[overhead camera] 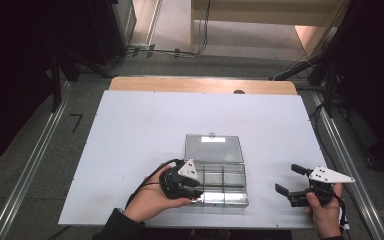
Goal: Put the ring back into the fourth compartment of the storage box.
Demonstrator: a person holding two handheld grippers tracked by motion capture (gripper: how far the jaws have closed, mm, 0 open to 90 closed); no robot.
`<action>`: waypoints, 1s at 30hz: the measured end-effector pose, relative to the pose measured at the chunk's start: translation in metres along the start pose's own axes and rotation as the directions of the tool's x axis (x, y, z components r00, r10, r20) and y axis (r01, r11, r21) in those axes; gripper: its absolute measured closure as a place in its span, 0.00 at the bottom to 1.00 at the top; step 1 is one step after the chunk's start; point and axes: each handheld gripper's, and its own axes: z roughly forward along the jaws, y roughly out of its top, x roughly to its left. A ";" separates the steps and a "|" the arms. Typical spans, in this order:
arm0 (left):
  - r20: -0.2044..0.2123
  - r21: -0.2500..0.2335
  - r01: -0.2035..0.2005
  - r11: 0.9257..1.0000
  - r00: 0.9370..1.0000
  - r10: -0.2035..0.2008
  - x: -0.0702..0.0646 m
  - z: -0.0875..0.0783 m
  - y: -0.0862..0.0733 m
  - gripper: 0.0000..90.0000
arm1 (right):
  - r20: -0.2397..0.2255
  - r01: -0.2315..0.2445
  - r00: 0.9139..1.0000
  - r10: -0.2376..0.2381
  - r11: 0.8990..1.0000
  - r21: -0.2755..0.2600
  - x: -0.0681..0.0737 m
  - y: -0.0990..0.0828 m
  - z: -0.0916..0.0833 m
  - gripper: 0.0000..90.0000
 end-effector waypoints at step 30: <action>-0.024 -0.224 0.163 0.961 0.985 -0.173 0.021 -0.031 -0.004 0.12 | -0.012 0.016 1.000 -0.016 1.000 0.003 0.001 0.001 0.002 0.00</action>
